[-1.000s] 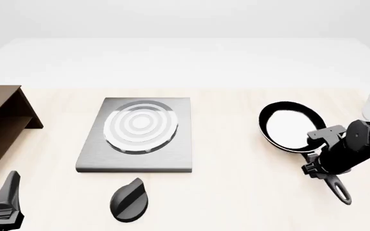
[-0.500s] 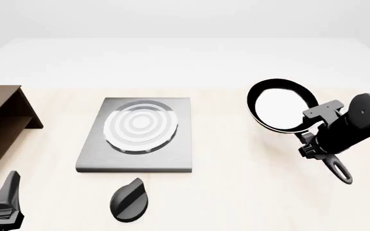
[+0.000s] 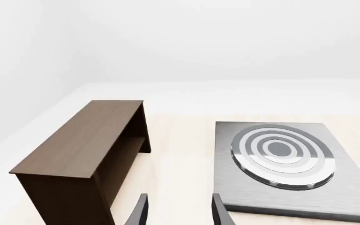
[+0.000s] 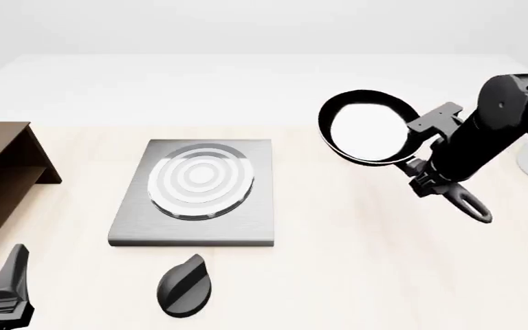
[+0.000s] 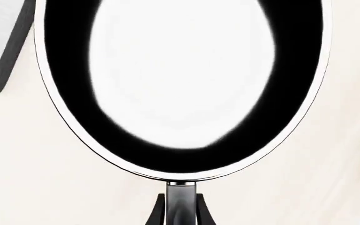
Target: Turn on the stove and put the frying pan on it.
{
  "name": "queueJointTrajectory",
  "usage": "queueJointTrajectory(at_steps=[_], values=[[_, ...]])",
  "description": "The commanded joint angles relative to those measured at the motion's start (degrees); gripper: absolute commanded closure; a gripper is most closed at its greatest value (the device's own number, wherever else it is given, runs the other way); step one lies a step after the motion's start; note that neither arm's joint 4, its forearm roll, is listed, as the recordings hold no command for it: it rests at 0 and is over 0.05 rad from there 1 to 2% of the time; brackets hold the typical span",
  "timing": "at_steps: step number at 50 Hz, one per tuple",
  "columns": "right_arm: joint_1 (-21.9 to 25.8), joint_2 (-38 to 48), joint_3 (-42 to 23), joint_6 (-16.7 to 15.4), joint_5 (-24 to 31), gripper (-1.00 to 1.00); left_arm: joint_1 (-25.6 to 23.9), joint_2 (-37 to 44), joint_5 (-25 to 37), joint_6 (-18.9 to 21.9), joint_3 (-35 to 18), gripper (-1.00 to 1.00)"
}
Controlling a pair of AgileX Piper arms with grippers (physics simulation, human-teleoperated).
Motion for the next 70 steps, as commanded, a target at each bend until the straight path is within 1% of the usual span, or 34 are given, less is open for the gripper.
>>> queueJointTrajectory(at_steps=[1, 2, 3, 4, 5, 6, 13, 15, 16, 20, 22, 26, 27, 30, 32, 35, 36, 41, 50, 54, 70], values=[[7.1, 3.5, -10.4, 2.1, 7.0, 1.00, 0.1, 0.0, 0.0, 0.0, 0.0, -1.00], [7.7, 3.7, -10.8, 2.5, 7.3, 1.00, 0.1, 0.0, 0.0, 0.0, 0.0, -1.00], [9.6, 4.3, -11.9, 3.9, 8.1, 1.00, 0.1, 0.0, 0.0, 0.0, 0.0, -1.00], [9.7, 4.8, -12.3, 3.6, 8.4, 1.00, 0.1, 0.0, 0.0, 0.0, 0.0, -1.00], [9.3, 5.3, -12.8, 2.6, 8.7, 1.00, -0.1, 0.0, 0.0, 0.1, 0.0, -1.00], [9.5, 5.6, -13.3, 2.4, 9.0, 1.00, -0.1, 0.0, -0.1, 0.2, 0.0, -1.00], [13.3, 7.9, -16.7, 3.1, 11.4, 1.00, -0.1, 0.0, -0.1, 0.2, 0.0, -1.00], [14.8, 8.7, -17.8, 3.8, 11.9, 1.00, -0.1, 0.0, -0.1, 0.1, 0.0, -1.00], [14.5, 9.1, -18.0, 2.6, 11.7, 1.00, -0.2, 0.0, -0.1, 0.2, 0.0, -1.00], [16.6, 10.5, -21.5, 4.0, 12.5, 1.00, -0.2, 0.0, -0.2, 0.2, 0.0, -1.00], [16.8, 10.9, -21.4, 3.7, 12.4, 1.00, -0.2, 0.0, -0.2, 0.2, 0.0, -1.00], [19.1, 12.6, -23.8, 4.2, 12.7, 1.00, -0.2, 0.0, -0.2, 0.1, 0.0, -1.00], [19.9, 13.3, -24.4, 4.8, 12.7, 1.00, -0.2, 0.0, -0.2, 0.1, 0.0, -1.00], [20.9, 14.9, -25.6, 4.6, 12.8, 1.00, -0.2, 0.0, -0.3, 0.1, 0.0, -1.00], [22.3, 15.4, -27.0, 5.7, 13.2, 1.00, -0.2, 0.0, -0.4, 0.1, 0.0, -1.00], [22.1, 16.3, -27.4, 4.9, 13.0, 1.00, -0.1, 0.0, -0.4, 0.1, 0.0, -1.00], [22.8, 16.9, -27.8, 5.4, 13.2, 1.00, -0.2, 0.0, -0.4, 0.2, 0.0, -1.00], [24.7, 18.9, -30.4, 5.7, 14.0, 1.00, -0.2, 0.0, -0.5, 0.3, 0.0, -1.00], [26.8, 22.3, -34.2, 5.6, 14.7, 1.00, -0.2, 0.0, -0.7, 0.4, 0.0, -1.00], [28.4, 23.7, -35.0, 6.1, 14.6, 1.00, -0.2, 0.0, -0.7, 0.4, 0.0, -1.00], [32.0, 28.6, -39.4, 6.8, 14.6, 1.00, -0.1, 0.0, -0.5, 0.2, 0.0, -1.00]])
